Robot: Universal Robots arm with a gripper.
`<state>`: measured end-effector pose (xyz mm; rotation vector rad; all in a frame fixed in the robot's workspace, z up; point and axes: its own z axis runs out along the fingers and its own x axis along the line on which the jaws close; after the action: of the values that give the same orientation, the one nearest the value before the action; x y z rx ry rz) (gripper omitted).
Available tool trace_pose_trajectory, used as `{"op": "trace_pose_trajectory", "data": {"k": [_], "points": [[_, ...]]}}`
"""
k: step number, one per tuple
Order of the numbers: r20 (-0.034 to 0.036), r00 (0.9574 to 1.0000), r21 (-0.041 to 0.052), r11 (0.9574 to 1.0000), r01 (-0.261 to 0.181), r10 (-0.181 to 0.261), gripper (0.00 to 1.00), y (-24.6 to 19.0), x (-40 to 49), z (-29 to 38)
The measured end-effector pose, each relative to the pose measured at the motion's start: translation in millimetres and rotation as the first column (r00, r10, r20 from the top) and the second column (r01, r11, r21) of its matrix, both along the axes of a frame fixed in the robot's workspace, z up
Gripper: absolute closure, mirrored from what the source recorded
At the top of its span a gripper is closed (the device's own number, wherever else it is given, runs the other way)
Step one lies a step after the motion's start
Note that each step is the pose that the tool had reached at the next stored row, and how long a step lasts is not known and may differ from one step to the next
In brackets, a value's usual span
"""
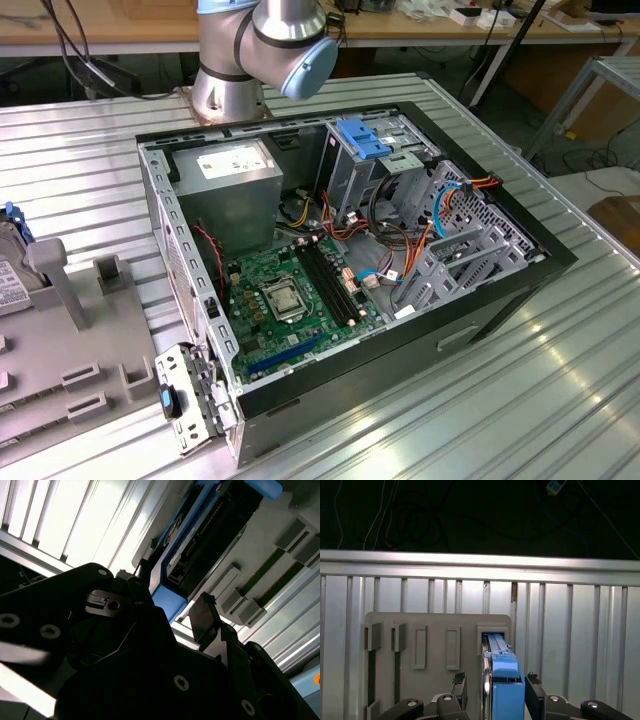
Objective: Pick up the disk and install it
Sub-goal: 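Pick up the disk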
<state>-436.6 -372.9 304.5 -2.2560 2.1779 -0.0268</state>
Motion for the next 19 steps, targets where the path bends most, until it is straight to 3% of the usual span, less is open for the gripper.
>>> {"op": "trace_pose_trajectory", "data": {"k": [3, 6, 8, 9, 16, 18, 19], "points": [[0.0, 1.0, 0.0, 1.0, 0.0, 0.0, 0.42, 0.6, 0.0, -1.3], [0.0001, 1.0, 0.0, 1.0, 0.0, 0.0, 0.44, 4.1, 0.0, -1.8], [0.0, 1.0, 0.0, 1.0, 0.0, 0.0, 0.44, 4.2, 0.0, -1.9], [-0.0001, 1.0, 0.0, 1.0, 0.0, 0.0, 0.51, 4.3, 0.0, -2.1], [0.0, 1.0, 0.0, 1.0, 0.0, 0.0, 0.51, 4.3, 0.0, -3.0], [0.0, 1.0, 0.0, 1.0, 0.0, 0.0, 0.6, 4.3, 0.0, -4.0], [0.0, 1.0, 0.0, 1.0, 0.0, 0.0, 0.6, 4.3, 0.0, -4.6]]}}
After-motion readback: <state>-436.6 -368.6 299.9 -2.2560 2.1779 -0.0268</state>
